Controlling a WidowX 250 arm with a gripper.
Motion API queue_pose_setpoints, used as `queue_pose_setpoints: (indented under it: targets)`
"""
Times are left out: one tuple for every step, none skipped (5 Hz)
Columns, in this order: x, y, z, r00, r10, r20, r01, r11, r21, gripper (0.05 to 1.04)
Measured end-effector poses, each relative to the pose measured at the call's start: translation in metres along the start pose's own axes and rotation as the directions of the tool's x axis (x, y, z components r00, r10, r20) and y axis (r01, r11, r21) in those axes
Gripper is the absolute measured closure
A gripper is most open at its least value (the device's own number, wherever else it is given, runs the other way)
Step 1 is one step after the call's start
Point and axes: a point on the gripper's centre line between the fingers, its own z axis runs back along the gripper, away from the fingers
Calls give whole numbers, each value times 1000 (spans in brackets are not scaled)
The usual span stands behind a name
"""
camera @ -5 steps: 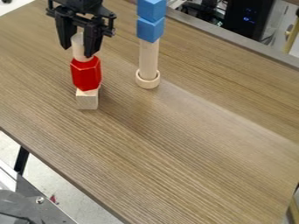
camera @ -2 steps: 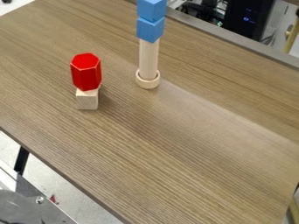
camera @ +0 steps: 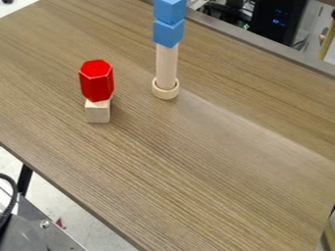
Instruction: Put the cylinder down to the right
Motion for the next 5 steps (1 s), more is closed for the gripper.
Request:
queue_pose_setpoints:
  targets:
    - [13, -27, -37, 992, -115, -55, 111, 992, -67, 534]
    - [16, -45, -85, 967, -201, -158, 193, 979, -60, 534]
    - [15, -51, -119, 934, -249, -255, 251, 968, -25, 534]
    - [14, -58, -147, 919, -274, -283, 271, 961, -50, 534]
    - [11, -59, -157, 921, -280, -271, 263, 960, -95, 534]
